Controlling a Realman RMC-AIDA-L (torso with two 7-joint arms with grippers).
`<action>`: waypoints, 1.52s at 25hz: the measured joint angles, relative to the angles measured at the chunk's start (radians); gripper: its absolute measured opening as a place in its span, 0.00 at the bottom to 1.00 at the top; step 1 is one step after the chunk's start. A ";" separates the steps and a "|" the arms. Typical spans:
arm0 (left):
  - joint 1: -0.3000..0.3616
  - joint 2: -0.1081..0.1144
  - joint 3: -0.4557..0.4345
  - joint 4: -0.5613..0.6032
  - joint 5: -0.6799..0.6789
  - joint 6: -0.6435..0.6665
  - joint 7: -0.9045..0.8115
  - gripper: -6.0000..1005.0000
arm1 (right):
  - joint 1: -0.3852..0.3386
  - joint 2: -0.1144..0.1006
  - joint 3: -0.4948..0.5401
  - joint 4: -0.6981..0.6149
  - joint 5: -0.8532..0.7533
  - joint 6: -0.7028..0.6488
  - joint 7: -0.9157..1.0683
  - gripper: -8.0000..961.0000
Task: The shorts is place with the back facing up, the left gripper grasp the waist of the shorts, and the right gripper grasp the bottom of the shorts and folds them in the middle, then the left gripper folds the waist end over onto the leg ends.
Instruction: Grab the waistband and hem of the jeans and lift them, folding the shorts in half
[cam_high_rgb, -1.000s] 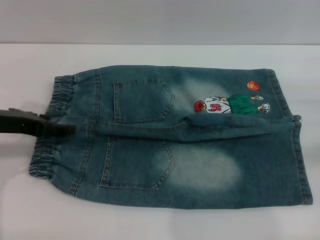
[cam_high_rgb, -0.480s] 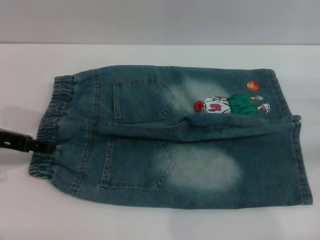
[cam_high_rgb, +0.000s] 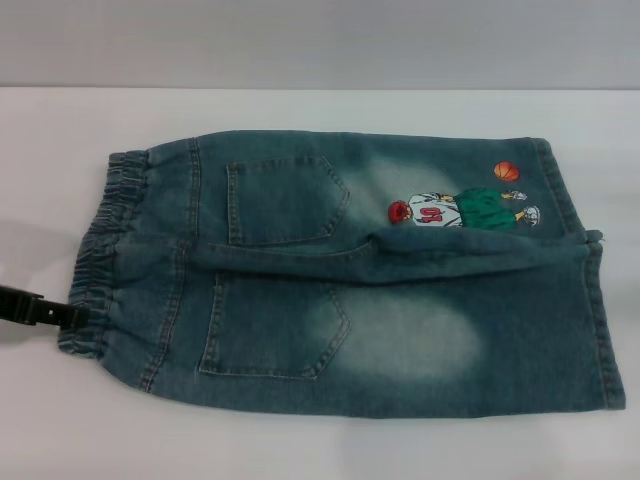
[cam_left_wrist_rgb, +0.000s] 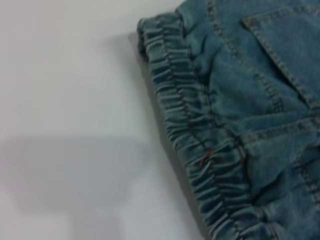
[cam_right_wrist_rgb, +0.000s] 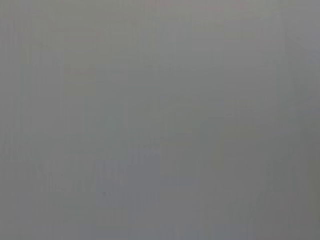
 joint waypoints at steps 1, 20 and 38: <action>0.000 0.000 0.000 0.000 0.000 0.000 0.000 0.84 | 0.001 0.000 0.000 0.000 0.000 0.000 0.000 0.69; -0.059 0.023 -0.016 -0.004 0.030 0.139 -0.012 0.84 | 0.005 -0.006 0.000 -0.001 0.000 0.014 0.000 0.69; -0.111 0.006 -0.016 -0.074 0.129 0.139 -0.016 0.83 | 0.008 -0.011 0.000 -0.002 0.000 0.014 0.000 0.69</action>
